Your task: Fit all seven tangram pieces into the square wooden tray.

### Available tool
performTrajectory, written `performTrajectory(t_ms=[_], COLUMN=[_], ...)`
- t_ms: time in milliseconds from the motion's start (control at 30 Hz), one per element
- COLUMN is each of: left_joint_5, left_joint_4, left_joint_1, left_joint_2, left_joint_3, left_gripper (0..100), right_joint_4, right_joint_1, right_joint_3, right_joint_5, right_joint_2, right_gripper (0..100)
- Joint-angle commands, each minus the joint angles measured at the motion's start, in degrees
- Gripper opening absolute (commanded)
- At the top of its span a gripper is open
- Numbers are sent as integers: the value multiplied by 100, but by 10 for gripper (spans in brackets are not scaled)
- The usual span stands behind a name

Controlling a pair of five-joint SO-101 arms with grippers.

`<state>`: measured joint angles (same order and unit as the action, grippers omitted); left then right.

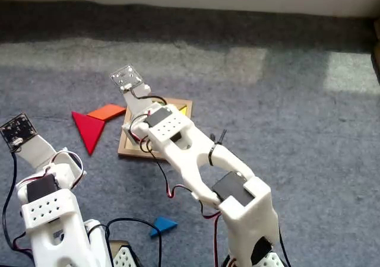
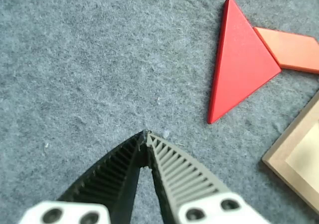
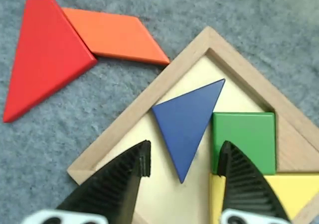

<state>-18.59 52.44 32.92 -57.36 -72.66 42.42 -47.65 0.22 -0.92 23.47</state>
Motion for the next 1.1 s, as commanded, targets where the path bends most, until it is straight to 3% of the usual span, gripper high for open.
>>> performTrajectory(t_ms=[0,433,767,1067], left_joint_5=[0,9,9,18], left_joint_4=[-105,-264,-264,-264], left_joint_1=[84,84,84,66], left_joint_2=[-84,-84,-84,-84], left_joint_3=[268,224,224,224], left_gripper=[5,5,5,5], right_joint_4=[848,1868,2167,3582], right_joint_1=[4,40,75,171], right_joint_3=[-1200,-3635,-4611,-5719], right_joint_5=[-149,-993,-1002,-1011], right_joint_2=[189,2035,3064,3046], right_gripper=[275,286,286,286])
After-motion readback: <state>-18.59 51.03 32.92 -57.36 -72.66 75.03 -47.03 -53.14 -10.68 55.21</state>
